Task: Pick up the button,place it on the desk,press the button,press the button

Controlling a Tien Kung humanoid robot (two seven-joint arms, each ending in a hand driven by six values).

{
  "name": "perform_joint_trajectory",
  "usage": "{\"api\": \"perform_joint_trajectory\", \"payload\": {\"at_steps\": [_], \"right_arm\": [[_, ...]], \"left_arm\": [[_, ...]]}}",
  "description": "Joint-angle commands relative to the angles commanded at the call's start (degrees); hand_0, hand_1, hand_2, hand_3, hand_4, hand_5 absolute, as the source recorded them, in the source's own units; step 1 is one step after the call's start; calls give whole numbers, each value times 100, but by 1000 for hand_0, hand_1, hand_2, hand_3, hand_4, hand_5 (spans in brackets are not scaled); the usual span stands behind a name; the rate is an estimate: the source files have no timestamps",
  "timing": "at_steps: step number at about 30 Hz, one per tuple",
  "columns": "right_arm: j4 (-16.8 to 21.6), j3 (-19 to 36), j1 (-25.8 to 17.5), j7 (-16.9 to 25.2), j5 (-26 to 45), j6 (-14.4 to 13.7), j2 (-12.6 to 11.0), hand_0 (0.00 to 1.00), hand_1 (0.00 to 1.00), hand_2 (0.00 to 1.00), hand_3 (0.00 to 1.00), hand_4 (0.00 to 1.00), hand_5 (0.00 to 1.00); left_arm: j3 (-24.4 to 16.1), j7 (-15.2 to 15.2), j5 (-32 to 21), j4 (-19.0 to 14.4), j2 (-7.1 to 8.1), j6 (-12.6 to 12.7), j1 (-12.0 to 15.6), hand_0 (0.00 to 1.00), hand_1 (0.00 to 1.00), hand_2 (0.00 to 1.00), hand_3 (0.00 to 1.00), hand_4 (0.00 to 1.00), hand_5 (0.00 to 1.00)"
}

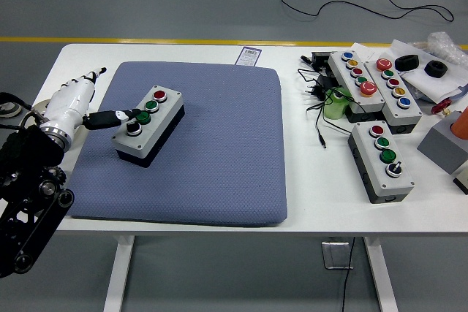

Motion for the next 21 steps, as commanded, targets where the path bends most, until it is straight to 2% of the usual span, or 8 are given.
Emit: {"api": "perform_joint_trajectory", "payload": {"at_steps": [8, 13, 19, 20, 21], "right_arm": [[0, -4, 1, 0, 2, 2, -4, 655, 650, 686, 602, 439, 323], [0, -4, 5, 6, 10, -1, -9, 655, 650, 686, 602, 439, 323], [0, 5, 15, 3, -4, -4, -8, 655, 650, 687, 602, 440, 323], [0, 1, 17, 3, -2, -4, -9, 654, 650, 687, 602, 440, 323], [0, -1, 18, 3, 1, -4, -10, 654, 650, 687, 602, 440, 323]], "left_arm": [[278, 248, -115, 136, -168, -55, -103, 998, 998, 998, 998, 998, 673], [450, 594, -131, 327, -357, -44, -241, 998, 998, 998, 998, 998, 673], [628, 1036, 159, 619, -550, -113, -442, 998, 998, 998, 998, 998, 673], [648, 1105, 230, 666, -575, -158, -467, 998, 998, 998, 998, 998, 570], [661, 1149, 293, 700, -596, -198, -485, 998, 998, 998, 998, 998, 570]]}}
